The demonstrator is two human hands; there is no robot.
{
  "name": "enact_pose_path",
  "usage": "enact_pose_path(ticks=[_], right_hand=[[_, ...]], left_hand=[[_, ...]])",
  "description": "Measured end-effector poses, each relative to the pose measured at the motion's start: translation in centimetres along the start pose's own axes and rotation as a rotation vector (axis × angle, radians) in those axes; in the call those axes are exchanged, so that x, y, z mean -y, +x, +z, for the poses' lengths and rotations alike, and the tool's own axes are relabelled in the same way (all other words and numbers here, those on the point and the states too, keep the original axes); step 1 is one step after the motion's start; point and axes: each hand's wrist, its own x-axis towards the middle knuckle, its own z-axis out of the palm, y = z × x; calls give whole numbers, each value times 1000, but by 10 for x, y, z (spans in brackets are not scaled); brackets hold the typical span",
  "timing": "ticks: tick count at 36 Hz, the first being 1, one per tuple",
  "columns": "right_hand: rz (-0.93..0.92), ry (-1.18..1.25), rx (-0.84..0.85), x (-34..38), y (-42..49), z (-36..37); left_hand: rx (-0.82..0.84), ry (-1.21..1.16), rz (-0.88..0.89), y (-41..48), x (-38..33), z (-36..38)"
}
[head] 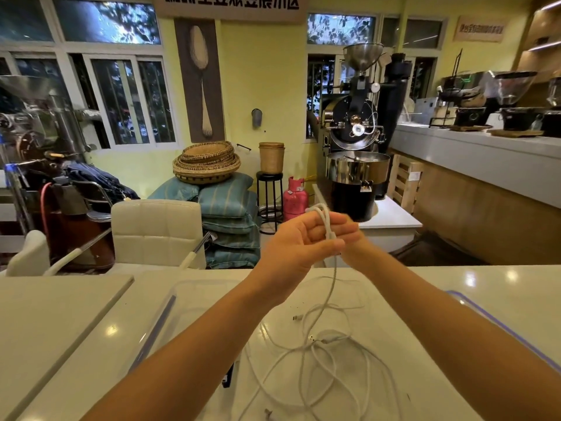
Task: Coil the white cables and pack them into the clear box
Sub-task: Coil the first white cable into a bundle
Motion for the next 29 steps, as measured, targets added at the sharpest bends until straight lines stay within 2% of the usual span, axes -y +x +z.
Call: enact_pose_path(ticks=[5, 8, 11, 14, 19, 23, 26, 29], right_hand=[[92, -37, 67, -20, -12, 40], [210, 27, 192, -27, -23, 54], [253, 102, 324, -26, -39, 60], [264, 55, 388, -23, -51, 61], [233, -260, 429, -10, -66, 53], [136, -571, 423, 9, -69, 40], [1, -823, 412, 26, -67, 28], [-181, -1108, 325, 44, -65, 17]], left_hand=[[-111, 168, 93, 9, 9, 4], [-123, 187, 90, 14, 11, -9], [-128, 258, 93, 18, 13, -24], [-162, 383, 105, 21, 20, -32], [-207, 640, 111, 22, 23, -54], [-158, 751, 29, 19, 23, -63], [-114, 801, -42, 15, 24, -65], [-110, 815, -70, 8, 26, -62]])
